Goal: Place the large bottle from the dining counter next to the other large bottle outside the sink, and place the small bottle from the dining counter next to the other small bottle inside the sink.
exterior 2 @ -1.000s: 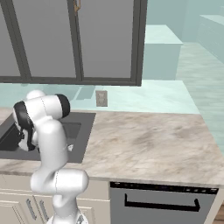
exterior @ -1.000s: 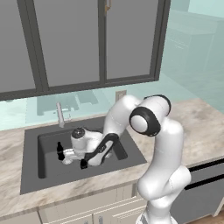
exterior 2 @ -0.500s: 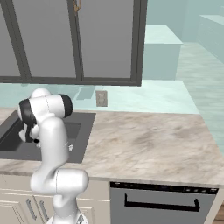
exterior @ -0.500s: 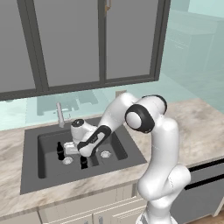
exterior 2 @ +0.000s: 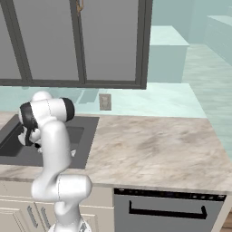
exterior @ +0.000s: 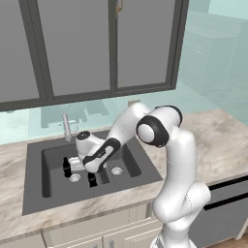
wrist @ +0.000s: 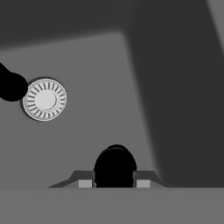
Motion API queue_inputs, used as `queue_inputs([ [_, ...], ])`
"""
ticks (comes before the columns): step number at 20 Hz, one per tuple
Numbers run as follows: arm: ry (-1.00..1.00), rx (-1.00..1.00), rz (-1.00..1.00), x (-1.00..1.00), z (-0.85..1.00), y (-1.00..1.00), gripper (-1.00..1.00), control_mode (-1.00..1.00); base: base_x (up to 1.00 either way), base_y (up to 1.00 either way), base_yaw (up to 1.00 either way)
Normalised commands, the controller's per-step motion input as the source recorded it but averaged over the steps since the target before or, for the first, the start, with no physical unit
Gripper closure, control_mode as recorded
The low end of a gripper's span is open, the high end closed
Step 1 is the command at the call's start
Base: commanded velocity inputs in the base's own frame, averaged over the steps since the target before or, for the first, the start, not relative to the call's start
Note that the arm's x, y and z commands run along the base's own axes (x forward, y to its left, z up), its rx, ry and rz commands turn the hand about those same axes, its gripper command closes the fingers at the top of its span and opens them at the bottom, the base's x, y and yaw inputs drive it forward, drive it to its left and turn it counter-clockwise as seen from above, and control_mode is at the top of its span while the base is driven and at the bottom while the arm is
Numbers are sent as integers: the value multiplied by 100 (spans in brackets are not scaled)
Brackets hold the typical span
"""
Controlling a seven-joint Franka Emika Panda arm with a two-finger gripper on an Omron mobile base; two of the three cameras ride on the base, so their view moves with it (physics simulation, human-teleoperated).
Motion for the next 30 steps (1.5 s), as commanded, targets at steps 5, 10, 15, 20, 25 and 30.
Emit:
queue_inputs([
  [5, -7, 0, 0, 0, -31, 0, 100, -100, 0, 0, 0],
  [10, -5, 2, 0, 0, -16, 0, 100, -100, 0, 0, 0],
  [15, 0, 0, 0, 0, 0, 0, 100, -100, 0, 0, 0],
  [20, 0, 0, 0, 0, 0, 0, -100, -100, 0, 0, 0],
  [25, 0, 0, 0, 0, 0, 0, -100, -100, 0, 0, 0],
  [30, 0, 7, -7, 0, -4, -36, -100, -100, 0, 0, 0],
])
